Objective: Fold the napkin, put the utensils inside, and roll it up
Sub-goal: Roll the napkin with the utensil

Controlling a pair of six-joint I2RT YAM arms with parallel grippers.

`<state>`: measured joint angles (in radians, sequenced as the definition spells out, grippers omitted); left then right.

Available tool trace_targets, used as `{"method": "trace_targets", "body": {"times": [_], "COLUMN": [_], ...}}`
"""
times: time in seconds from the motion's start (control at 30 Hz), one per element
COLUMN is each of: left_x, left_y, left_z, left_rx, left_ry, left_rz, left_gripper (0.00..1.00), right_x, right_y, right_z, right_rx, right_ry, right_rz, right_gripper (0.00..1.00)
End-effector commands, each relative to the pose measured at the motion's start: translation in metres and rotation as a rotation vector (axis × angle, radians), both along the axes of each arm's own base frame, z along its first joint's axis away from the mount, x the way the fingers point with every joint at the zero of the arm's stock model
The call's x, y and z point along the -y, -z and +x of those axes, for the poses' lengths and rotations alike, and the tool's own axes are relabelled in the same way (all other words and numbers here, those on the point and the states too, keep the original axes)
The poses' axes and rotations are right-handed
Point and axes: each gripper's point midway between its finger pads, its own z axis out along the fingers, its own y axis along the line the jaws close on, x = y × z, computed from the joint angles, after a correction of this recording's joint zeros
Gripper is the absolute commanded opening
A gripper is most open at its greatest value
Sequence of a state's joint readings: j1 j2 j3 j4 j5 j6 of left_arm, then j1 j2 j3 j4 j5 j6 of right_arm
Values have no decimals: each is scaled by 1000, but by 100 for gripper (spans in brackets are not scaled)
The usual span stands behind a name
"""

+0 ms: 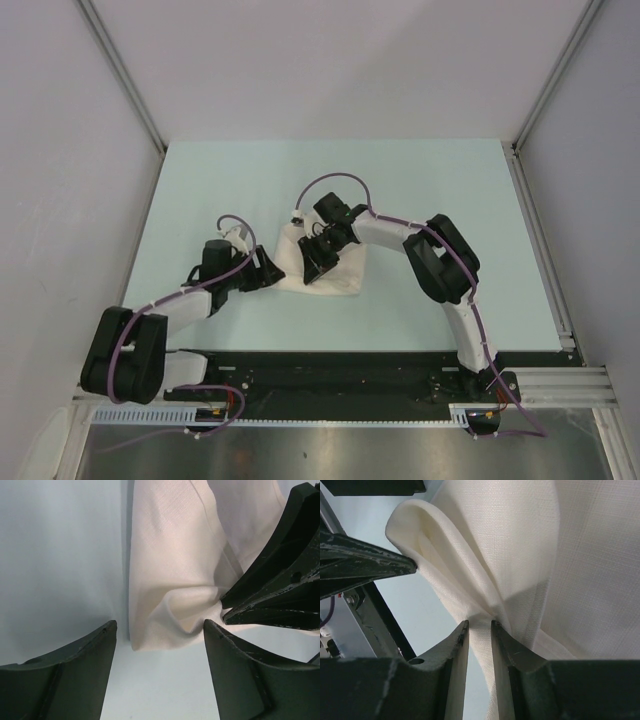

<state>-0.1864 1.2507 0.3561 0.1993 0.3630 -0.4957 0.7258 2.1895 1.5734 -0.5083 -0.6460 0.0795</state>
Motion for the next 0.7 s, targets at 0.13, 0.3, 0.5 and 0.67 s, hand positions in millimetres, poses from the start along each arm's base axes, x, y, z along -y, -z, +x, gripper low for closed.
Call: {"method": "trace_targets", "body": {"times": [0.13,0.3,0.5,0.67], "left_x": [-1,1,5,9], "left_y": [6,13,19,21], "left_z": [11,11,11,11], "left_rx": [5,-21,-38,-53], "left_ry": [12,17,30,46], "left_rz": [23,15,3,-4], "left_gripper": [71,64,55,49], "right_x": [26,26,27,27], "right_y": [50,50,50,49], "right_z": [9,9,9,10], "right_rx": [3,-3,-8,-15], "right_ry": [46,44,47,51], "right_rz": [-160,-157,-155,-150], "right_gripper": [30,30,31,31]}}
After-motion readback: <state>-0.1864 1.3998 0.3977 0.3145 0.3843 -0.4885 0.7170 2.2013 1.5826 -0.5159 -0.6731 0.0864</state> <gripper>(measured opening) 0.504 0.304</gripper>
